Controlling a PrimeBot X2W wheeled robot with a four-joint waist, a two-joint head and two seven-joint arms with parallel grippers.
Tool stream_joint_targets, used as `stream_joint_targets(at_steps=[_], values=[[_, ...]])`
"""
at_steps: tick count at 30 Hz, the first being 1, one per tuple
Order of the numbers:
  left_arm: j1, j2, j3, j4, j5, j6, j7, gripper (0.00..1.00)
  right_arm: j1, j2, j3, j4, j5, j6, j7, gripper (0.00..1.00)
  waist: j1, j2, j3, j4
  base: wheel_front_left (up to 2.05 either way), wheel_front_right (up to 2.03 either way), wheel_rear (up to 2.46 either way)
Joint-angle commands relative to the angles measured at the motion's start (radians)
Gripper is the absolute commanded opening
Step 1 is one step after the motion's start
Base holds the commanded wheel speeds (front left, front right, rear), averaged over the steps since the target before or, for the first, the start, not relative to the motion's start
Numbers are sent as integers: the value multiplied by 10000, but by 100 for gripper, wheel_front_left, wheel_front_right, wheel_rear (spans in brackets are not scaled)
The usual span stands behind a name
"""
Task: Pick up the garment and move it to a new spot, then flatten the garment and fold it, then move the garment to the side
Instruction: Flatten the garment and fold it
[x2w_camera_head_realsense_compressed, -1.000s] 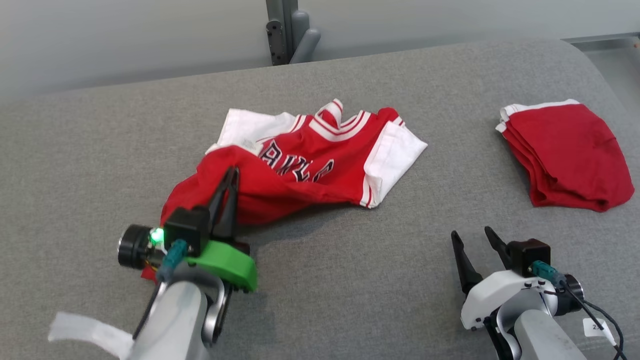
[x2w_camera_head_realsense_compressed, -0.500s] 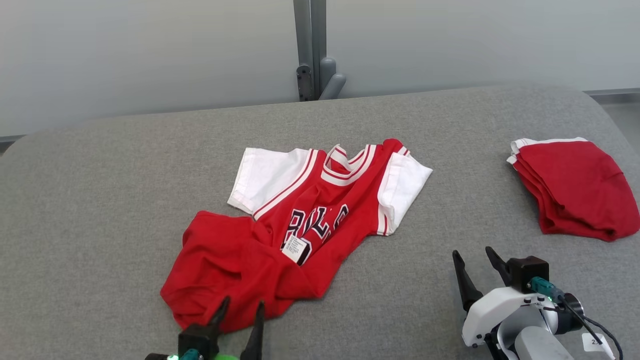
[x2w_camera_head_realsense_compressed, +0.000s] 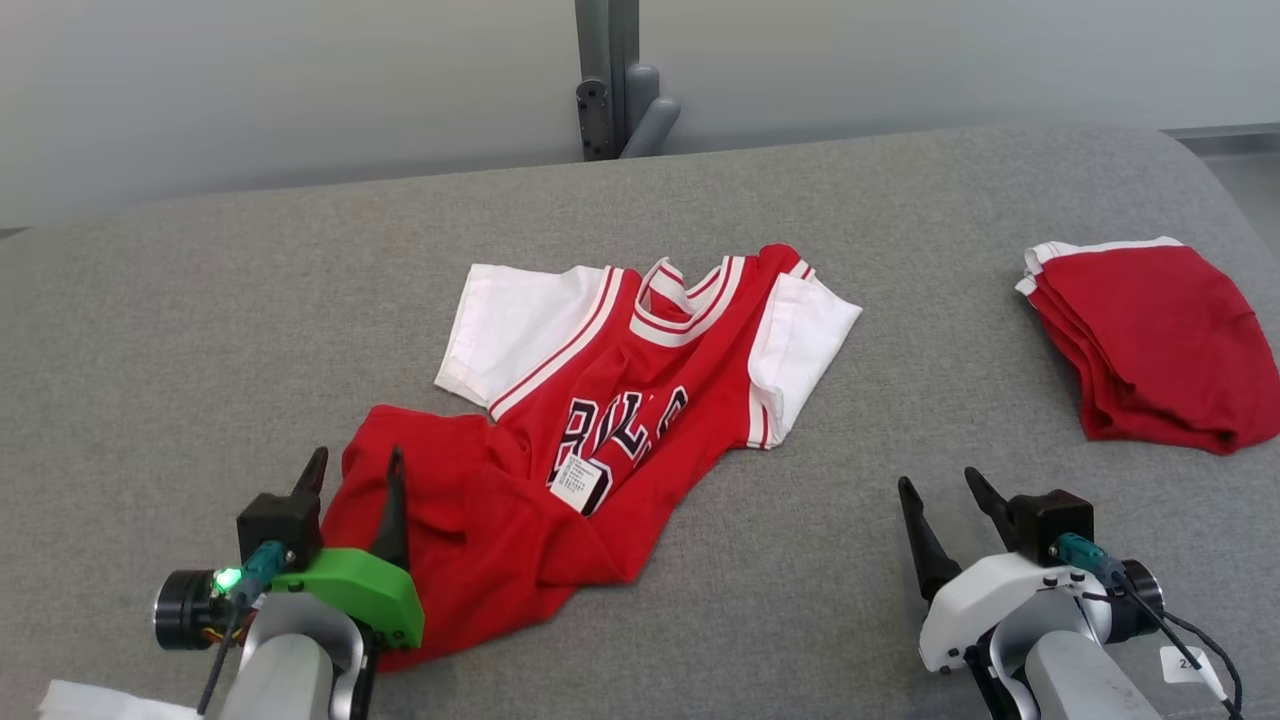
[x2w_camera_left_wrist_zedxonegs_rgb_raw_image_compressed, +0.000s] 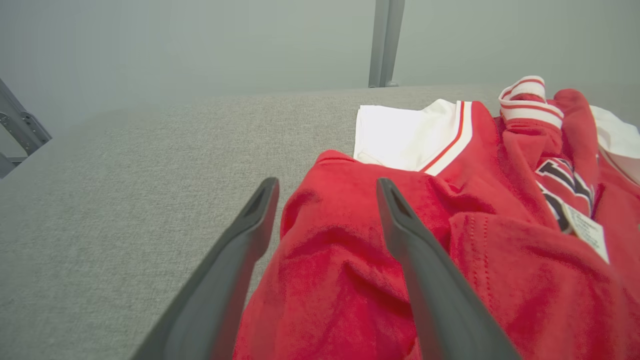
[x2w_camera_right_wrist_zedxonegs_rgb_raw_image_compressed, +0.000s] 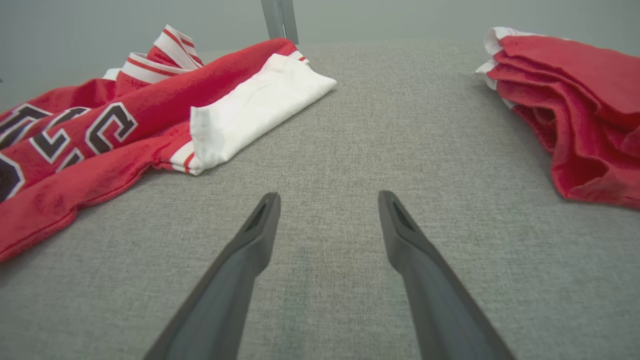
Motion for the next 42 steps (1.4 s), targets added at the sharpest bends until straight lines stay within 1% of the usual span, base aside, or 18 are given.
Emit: stream_joint_targets(at_steps=[1,4,10,11,12,13,15,20,24,25,28,30,32,33,34,35,39,42], values=[[-371,113,8,312,-3,-57,-1,100,-103,-91,-21,-14,63,-15,-28,100,0,0,245,-145,0,0,0],[-984,113,-22,1197,-191,-331,37,100,-172,-114,-32,-33,81,-15,-28,100,0,0,422,-196,0,0,0],[-1662,37,-225,2676,-419,-659,509,100,-232,-167,-43,-101,129,-15,-28,100,0,0,671,-214,0,0,0],[-1728,21,-286,2861,-436,-703,579,79,-262,-161,-24,-98,115,-15,-28,100,0,0,704,-210,0,0,0],[-1833,-3,-353,3006,-460,-747,544,12,-311,-162,-20,-107,110,-15,-28,100,0,0,748,-199,0,0,0],[-1912,-30,-393,3114,-515,-781,513,0,-356,-159,-12,-120,109,-15,-28,100,0,0,787,-187,0,0,0],[-2132,-19,-465,3114,-426,-802,338,0,-399,-160,-15,-135,113,-15,-28,100,0,0,859,-162,0,0,0],[-2957,304,-472,2609,-182,-639,46,0,-496,-154,7,-212,121,-15,-28,100,0,0,1068,-132,0,0,0],[-3925,833,-333,2193,-39,-491,-18,0,-607,-157,104,-258,175,-15,-28,100,0,0,1269,-267,0,0,0],[-3925,833,-333,2193,-39,-491,-18,0,-607,-157,104,-258,175,-15,-28,100,0,0,1269,-267,0,0,0],[-4623,1275,-265,2014,100,-407,-9,0,-676,-137,168,-266,195,-15,-26,100,0,0,1427,-471,0,0,0],[-4934,1575,-164,2099,145,-296,-10,0,-713,-133,169,-300,218,-15,-28,100,0,0,1514,-606,0,0,0],[-5094,1761,-23,2403,39,-209,63,0,-741,-106,186,-325,233,-15,-26,100,0,0,1602,-743,0,0,0],[-5178,1848,38,2514,-24,-149,59,36,-761,-100,157,-335,250,-15,-28,100,0,0,1639,-798,0,0,0],[-5209,1909,60,2657,7,-61,51,60,-777,-96,128,-350,254,-15,-28,100,0,0,1665,-840,0,0,0],[-5192,1876,148,2761,-65,53,38,100,-779,-88,91,-357,252,-15,-28,100,0,0,1681,-864,0,0,0],[-4712,1604,311,2929,-232,411,-21,100,-736,-74,-24,-339,219,-15,-28,100,0,0,1654,-857,0,0,0],[-4181,1159,409,2466,-346,508,-14,100,-668,-83,-126,-284,166,-15,-28,100,0,0,1510,-737,0,0,0]])
